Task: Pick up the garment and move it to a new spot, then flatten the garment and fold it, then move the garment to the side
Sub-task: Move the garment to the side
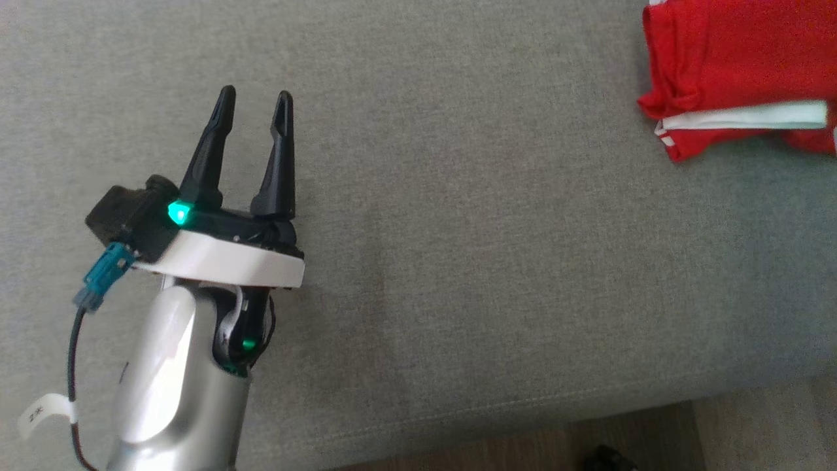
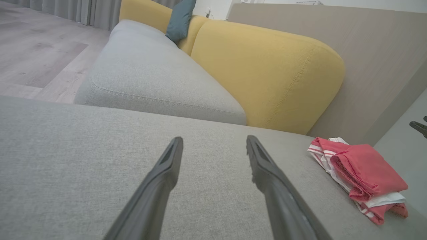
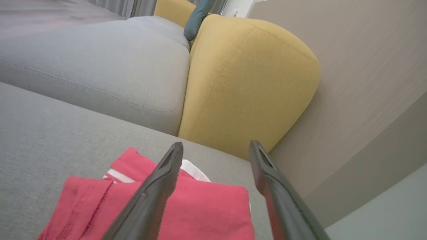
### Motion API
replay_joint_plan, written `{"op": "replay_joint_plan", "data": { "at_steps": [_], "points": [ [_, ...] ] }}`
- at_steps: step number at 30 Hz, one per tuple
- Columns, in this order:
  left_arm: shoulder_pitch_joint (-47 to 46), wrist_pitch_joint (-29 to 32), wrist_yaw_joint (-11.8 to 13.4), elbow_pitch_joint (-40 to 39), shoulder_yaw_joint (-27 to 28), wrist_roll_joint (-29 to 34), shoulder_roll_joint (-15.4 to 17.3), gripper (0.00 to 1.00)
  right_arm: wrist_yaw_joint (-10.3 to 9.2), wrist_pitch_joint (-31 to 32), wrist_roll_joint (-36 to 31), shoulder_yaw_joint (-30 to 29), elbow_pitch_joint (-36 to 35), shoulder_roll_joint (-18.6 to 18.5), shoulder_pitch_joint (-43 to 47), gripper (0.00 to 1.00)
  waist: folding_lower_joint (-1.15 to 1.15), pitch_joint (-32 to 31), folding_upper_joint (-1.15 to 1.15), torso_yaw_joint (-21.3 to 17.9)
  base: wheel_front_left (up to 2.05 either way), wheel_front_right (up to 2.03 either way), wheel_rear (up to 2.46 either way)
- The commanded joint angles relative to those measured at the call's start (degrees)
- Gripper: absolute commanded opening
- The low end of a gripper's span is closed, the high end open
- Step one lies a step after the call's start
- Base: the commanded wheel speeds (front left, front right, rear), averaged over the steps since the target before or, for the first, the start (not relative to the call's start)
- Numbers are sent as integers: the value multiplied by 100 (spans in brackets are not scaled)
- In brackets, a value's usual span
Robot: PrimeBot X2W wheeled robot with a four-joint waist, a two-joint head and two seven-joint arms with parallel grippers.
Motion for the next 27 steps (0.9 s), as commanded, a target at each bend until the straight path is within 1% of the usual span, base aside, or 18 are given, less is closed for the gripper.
{"op": "replay_joint_plan", "data": {
  "at_steps": [1,5,13,16,17,18,22,27],
  "points": [
    [-57,-29,-29,-162,129,-56,76,100,19,-39,-31,91,-290,-12,-6,100,0,-173,0,100,0,0,0],
    [56,-29,1,-156,143,-161,76,100,19,-73,32,268,-461,184,-45,100,0,-507,0,291,0,0,0],
    [364,-29,174,-218,294,-239,76,100,19,-366,227,508,-547,876,277,100,0,-1072,0,760,0,0,0],
    [500,-29,204,-191,308,-211,76,100,19,-565,287,563,-416,1134,515,100,0,-1212,0,922,0,0,0],
    [604,-29,234,-168,332,-135,76,100,19,-723,339,554,-288,1339,678,100,0,-1307,0,1013,0,0,0],
    [604,-29,234,-168,332,-135,76,100,19,-723,339,554,-288,1339,678,100,0,-1307,0,1013,0,0,0],
    [847,-29,263,-162,413,-22,76,100,19,-1004,402,633,-36,1704,982,100,0,-1465,0,1118,0,0,0],
    [1115,-29,254,-180,500,75,76,100,19,-1364,499,627,209,1960,1379,100,0,-1672,0,1184,0,0,0]
  ]
}}
